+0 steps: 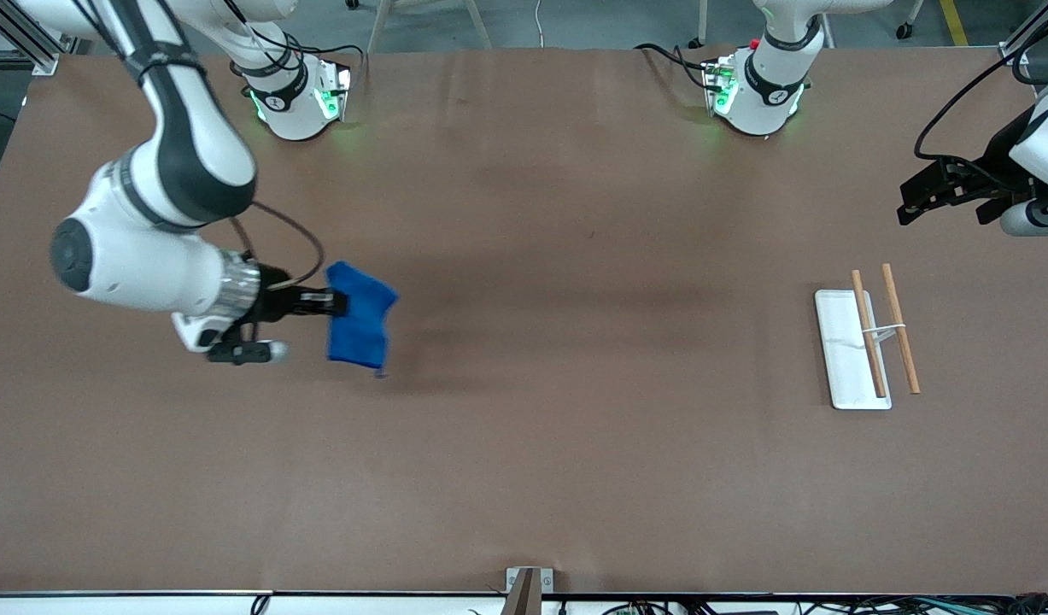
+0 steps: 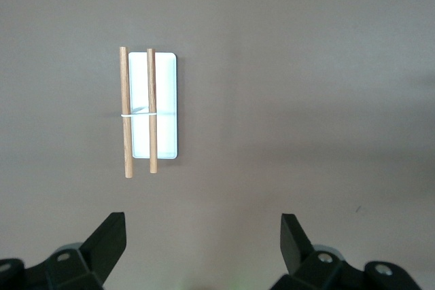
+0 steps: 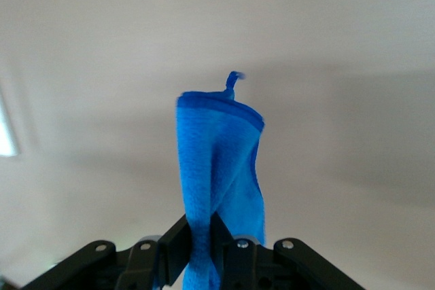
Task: Right arm passes towel to left arm to hang
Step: 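Lift the blue towel with the right gripper toward the table middle, then hold the towel up with the right gripper while the left gripper approaches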
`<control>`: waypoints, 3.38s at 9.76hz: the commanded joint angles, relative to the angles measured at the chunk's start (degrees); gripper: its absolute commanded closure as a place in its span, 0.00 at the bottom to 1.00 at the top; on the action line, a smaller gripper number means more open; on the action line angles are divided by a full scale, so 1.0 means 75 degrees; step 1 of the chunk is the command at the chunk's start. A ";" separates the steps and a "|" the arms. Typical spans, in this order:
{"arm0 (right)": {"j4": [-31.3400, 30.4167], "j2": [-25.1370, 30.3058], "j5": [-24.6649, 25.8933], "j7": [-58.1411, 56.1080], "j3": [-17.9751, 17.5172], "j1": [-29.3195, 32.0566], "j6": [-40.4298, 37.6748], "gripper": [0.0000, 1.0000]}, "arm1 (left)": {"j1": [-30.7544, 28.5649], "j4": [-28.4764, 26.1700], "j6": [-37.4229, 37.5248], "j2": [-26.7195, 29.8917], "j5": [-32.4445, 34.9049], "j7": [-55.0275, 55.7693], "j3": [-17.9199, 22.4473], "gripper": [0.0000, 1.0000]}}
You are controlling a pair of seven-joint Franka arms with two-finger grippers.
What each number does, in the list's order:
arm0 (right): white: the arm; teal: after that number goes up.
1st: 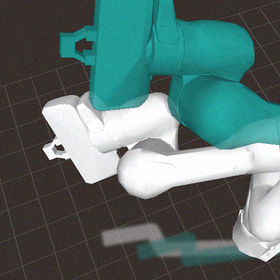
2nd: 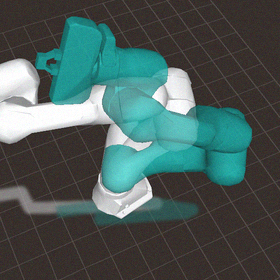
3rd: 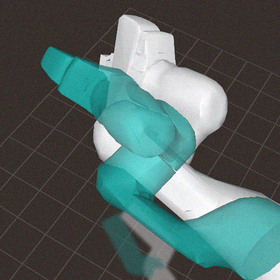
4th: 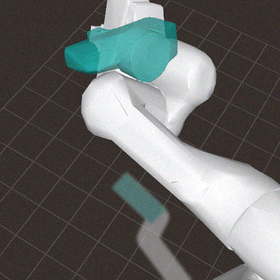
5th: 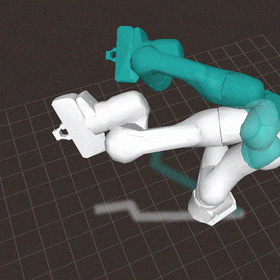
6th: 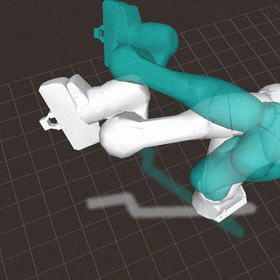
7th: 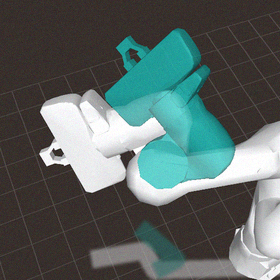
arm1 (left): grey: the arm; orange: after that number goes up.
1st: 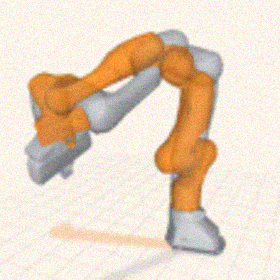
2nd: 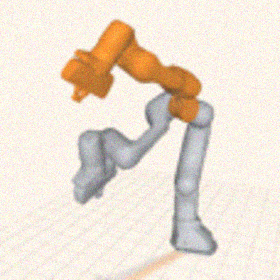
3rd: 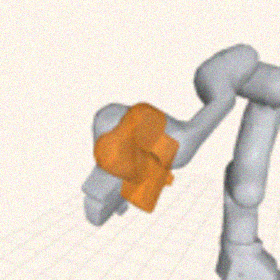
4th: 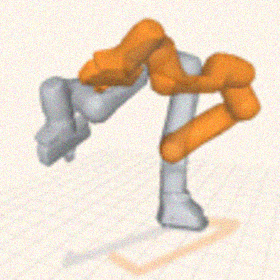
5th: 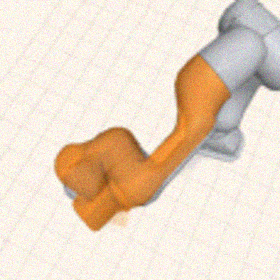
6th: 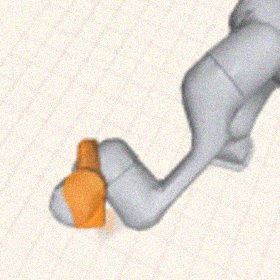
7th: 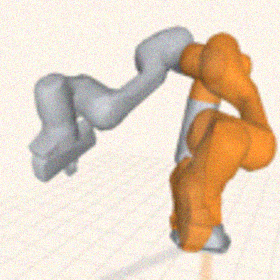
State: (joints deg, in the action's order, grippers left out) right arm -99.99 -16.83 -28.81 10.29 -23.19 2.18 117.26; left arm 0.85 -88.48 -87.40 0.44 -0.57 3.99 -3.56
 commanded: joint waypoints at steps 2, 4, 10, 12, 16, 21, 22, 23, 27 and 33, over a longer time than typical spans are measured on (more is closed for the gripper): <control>0.0055 -0.0507 -0.1824 0.0105 -0.1731 -0.0056 0.1844 0.99 | 0.0015 -0.0109 -0.0053 -0.0165 -0.0018 0.0054 -0.0006 0.00; 0.0101 -0.0766 -0.3312 0.0000 -0.2658 -0.0255 0.2992 0.99 | 0.0004 -0.0237 -0.0066 -0.0130 -0.0413 0.0031 -0.0018 0.00; 0.1682 -0.1658 -0.6326 -0.0164 -0.3224 -0.1240 0.3572 0.99 | -0.0090 -0.1114 -0.0054 -0.0048 -0.2324 -0.0518 0.0006 0.00; 0.1672 -0.1763 -0.7951 -0.0782 -0.3224 -0.1322 0.3549 0.99 | -0.0405 -0.1675 -0.0019 -0.0059 -0.3863 -0.1476 0.0006 0.00; 0.1637 -0.2360 -0.9832 -0.3302 -0.3224 -0.1626 0.3466 0.99 | -0.0687 -0.2917 0.0192 -0.0059 -0.6175 -0.2473 0.0006 0.00; 0.1672 -0.2478 -1.0573 -0.4137 -0.3224 -0.1862 0.3478 0.99 | -0.1473 -0.3800 0.1504 -0.1111 -0.8020 -0.4491 0.0006 0.04; 0.1684 -0.2467 -1.0689 -0.4149 -0.3224 -0.1873 0.3478 0.99 | -0.1473 -0.3939 0.1551 -0.1276 -0.8254 -0.4818 0.0006 0.04; 0.1684 -0.2467 -1.0736 -0.4149 -0.3224 -0.1873 0.3478 0.99 | -0.1473 -0.4219 0.1552 -0.1324 -0.8651 -0.5111 0.0006 0.04; 0.1917 -0.2502 -1.0936 -0.4219 -0.3224 -0.2072 0.3478 0.99 | -0.1345 -0.5427 0.1470 -0.1348 -1.0350 -0.6460 -0.0029 0.05; 0.1988 -0.2525 -1.1147 -0.4313 -0.3212 -0.2155 0.3525 0.99 | -0.1262 -0.6578 0.1048 -0.1137 -1.2812 -0.7505 -0.0674 0.14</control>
State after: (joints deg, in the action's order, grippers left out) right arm -86.08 -35.22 -110.28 -19.99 -47.04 -13.44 143.16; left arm -8.33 -135.50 -77.58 -8.98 -94.60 -50.83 -8.46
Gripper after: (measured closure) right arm 0.863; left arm 0.101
